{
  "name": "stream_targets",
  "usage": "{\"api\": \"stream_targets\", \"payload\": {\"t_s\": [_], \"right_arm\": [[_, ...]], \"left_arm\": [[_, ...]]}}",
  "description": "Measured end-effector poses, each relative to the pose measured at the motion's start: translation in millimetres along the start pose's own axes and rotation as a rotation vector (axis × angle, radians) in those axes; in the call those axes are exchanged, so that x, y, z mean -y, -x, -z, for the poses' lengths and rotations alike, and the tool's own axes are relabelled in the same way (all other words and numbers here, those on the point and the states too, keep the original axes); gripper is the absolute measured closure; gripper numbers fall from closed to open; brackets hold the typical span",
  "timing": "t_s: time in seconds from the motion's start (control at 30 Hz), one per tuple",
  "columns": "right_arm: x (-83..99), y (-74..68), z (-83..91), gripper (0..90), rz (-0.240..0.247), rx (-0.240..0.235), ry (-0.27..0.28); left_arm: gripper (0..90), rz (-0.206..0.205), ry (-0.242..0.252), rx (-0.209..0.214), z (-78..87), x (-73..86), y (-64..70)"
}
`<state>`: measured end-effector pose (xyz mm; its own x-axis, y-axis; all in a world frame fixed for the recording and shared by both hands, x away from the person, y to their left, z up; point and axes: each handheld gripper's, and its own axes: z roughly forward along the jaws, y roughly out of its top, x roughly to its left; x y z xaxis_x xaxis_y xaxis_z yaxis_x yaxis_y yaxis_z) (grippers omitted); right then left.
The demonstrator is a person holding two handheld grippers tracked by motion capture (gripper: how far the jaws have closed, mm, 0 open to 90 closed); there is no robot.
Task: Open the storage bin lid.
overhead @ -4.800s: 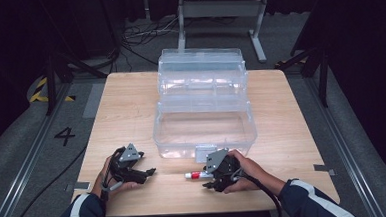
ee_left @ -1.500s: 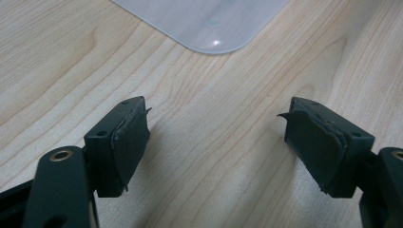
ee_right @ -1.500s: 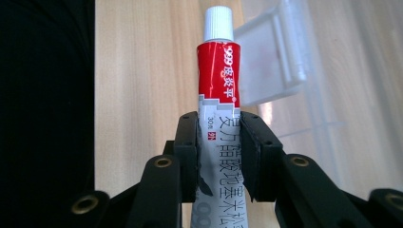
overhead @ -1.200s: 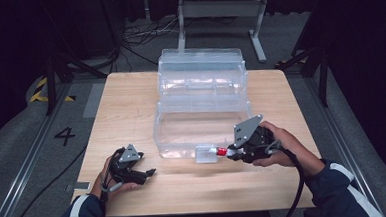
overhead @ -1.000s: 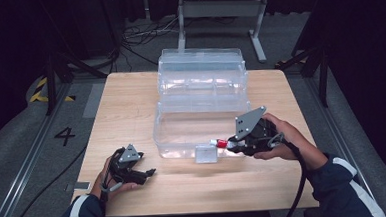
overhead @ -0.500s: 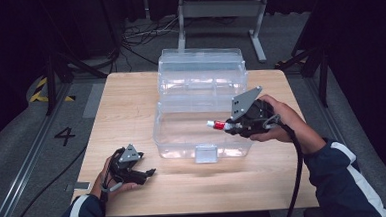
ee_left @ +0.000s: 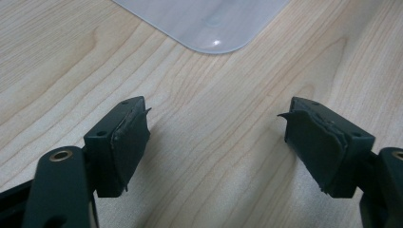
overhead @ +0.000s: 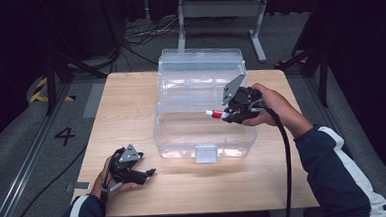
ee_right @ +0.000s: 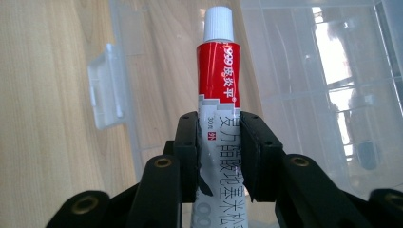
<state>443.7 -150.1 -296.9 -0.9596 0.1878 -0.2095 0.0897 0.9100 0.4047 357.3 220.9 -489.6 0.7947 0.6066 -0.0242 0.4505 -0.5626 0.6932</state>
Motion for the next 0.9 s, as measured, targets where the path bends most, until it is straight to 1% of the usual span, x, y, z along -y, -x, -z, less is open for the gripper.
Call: {"api": "stream_targets", "payload": {"t_s": [0.1, 0.17, 0.27, 0.37, 0.53, 0.6, 0.63, 0.77, 0.83, 0.9], "right_arm": [[-0.7, 2.0, -4.2, 70.2, -0.005, 0.002, -0.008], [-1.4, 5.2, -10.5, 70.2, -0.004, -0.018, -0.013], [-2.1, 8.6, -19.0, 70.2, -0.004, -0.018, -0.026], [-2.4, 10.6, -28.6, 70.2, 0.000, -0.034, -0.043], [-0.7, 13.5, -46.4, 70.1, 0.006, -0.041, -0.102], [0.7, 14.5, -52.7, 70.1, -0.002, -0.054, -0.120], [0.7, 14.5, -52.7, 70.1, -0.002, -0.054, -0.120], [5.6, 18.1, -63.8, 70.1, -0.016, -0.067, -0.143], [8.3, 19.3, -69.4, 70.1, -0.002, -0.074, -0.153], [9.2, 19.3, -70.6, 70.1, -0.009, -0.075, -0.161]], "left_arm": [[22.7, 0.001, 0.001, 0.000, 0.0, 0.0, 0.1], [22.7, 0.000, 0.000, -0.001, 0.0, 0.0, 0.1], [22.7, 0.001, 0.000, -0.001, 0.0, 0.0, 0.2], [22.7, 0.001, 0.000, -0.001, 0.1, 0.0, 0.1], [22.7, -0.001, 0.000, -0.001, 0.1, 0.0, 0.1], [22.7, -0.001, 0.001, -0.001, 0.0, 0.0, 0.1], [22.7, -0.001, 0.001, -0.001, 0.0, 0.0, 0.1], [22.7, 0.000, 0.000, -0.002, 0.0, 0.0, 0.2], [22.7, 0.000, 0.000, -0.001, 0.1, 0.0, 0.1], [22.7, 0.000, 0.000, -0.001, 0.0, 0.0, 0.1]]}}
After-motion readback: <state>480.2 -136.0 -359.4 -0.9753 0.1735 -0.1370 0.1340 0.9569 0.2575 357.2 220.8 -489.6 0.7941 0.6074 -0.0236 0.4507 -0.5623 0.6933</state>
